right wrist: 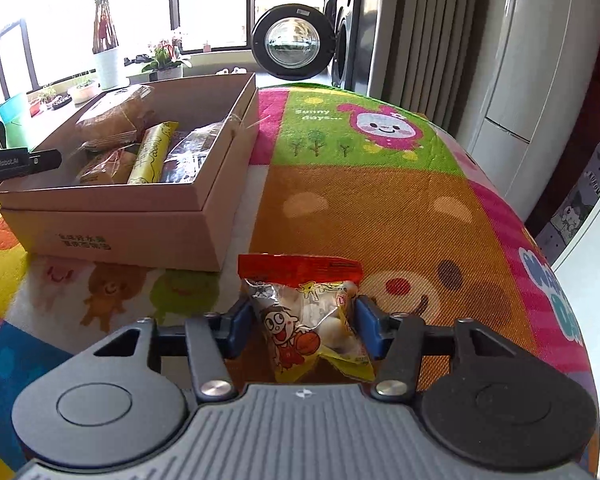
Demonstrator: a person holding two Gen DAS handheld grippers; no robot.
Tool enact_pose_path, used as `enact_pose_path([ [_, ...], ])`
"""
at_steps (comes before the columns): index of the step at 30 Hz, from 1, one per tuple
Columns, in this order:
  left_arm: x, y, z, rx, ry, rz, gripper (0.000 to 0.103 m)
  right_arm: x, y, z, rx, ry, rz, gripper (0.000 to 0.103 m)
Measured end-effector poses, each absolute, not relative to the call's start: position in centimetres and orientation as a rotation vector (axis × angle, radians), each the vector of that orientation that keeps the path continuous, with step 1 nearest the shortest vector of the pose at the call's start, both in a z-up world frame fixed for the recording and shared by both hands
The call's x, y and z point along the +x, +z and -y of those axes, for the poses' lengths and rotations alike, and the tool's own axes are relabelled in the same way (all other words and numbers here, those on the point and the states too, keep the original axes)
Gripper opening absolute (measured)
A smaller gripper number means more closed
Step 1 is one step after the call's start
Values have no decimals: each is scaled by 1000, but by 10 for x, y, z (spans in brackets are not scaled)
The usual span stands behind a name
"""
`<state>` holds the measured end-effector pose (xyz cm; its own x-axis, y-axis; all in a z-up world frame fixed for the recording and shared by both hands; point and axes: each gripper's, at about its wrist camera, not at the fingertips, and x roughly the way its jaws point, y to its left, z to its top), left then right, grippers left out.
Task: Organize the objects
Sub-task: 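Lower the cartoon snack bag into the pink box and open the right tool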
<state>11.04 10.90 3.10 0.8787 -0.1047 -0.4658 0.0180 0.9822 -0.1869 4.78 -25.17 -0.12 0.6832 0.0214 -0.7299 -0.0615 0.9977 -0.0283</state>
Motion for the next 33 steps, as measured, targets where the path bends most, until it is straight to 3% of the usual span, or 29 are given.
enact_pose_path([
  [12,111,30,-107,-184,-66,-497,14,-5,38,244,-92,142,-904,51],
  [20,112,30,-106,-186,-67,-498,14,-21,90,215,-99,277,-860,51],
  [26,112,30,-106,-187,-68,-499,14,14,130,185,-115,338,-791,51],
  [33,111,30,-107,-187,-67,-498,14,108,136,156,-97,277,-772,51],
])
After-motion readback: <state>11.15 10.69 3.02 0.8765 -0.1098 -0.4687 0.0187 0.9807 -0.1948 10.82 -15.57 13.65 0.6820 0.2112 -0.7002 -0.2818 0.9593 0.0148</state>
